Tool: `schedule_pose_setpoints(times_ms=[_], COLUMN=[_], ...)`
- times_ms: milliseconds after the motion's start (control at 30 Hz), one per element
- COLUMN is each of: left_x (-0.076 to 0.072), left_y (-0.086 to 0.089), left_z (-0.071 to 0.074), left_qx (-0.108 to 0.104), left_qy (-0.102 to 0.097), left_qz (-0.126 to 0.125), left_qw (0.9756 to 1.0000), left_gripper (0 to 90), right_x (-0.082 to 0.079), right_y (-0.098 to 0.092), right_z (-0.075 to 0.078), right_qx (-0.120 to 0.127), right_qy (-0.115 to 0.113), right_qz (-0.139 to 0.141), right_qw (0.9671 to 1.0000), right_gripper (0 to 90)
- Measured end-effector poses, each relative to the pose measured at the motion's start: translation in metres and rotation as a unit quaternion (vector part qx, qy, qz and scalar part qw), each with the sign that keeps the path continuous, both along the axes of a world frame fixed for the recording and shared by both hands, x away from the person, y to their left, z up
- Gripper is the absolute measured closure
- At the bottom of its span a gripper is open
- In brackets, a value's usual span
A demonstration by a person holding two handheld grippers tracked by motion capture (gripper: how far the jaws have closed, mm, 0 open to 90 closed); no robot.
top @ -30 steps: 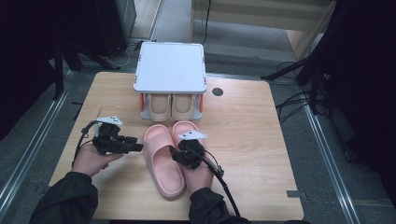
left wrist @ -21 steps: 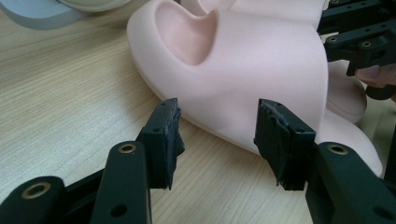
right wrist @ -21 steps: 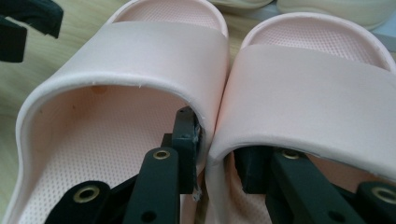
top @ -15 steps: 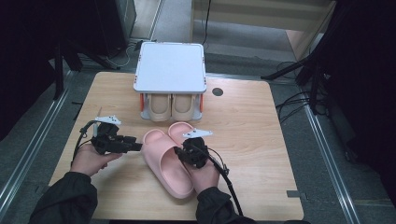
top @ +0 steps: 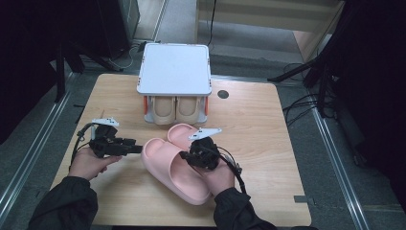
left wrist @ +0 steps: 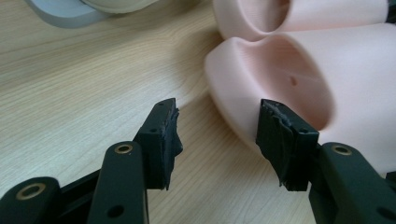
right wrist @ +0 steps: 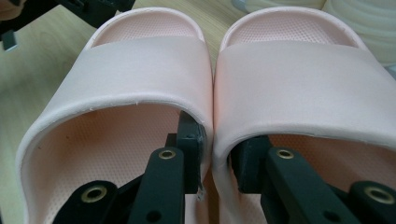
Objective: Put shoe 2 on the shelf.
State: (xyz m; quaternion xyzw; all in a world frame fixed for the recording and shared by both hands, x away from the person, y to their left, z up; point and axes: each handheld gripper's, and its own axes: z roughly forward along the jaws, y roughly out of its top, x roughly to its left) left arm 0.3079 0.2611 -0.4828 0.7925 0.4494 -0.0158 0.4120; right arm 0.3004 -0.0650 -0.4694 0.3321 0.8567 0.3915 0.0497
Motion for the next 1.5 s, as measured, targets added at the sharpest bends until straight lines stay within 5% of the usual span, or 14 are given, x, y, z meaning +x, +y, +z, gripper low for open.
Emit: schedule_pose_setpoints(times_ms=[267, 567, 1167, 1333, 1500], left_x=[0.0, -0.002, -0.002, -0.002, -0.002], left_y=[0.013, 0.024, 0.03, 0.03, 0.029], left_z=[-0.001, -0.001, -0.001, -0.001, -0.002], left_qx=[0.006, 0.008, 0.003, 0.002, -0.003], left_qy=[0.002, 0.003, 0.003, 0.003, 0.004], left_qz=[0.017, 0.031, 0.039, 0.04, 0.041], left_qw=[0.9998, 0.9995, 0.9992, 0.9992, 0.9991], left_gripper=[44.8, 43.1, 42.9, 42.8, 42.8], right_x=[0.0, 0.007, 0.056, 0.073, 0.097], right_y=[-0.009, -0.015, 0.0, 0.012, 0.023], right_z=[0.028, 0.058, 0.144, 0.167, 0.184], right_qx=[-0.005, 0.02, 0.05, 0.041, 0.038], right_qy=[-0.023, -0.012, -0.011, -0.024, -0.025], right_qz=[0.059, 0.125, 0.2, 0.193, 0.149], right_qw=[0.998, 0.9918, 0.9784, 0.98, 0.9878], right_gripper=[75.8, 75.8, 75.7, 75.7, 75.6])
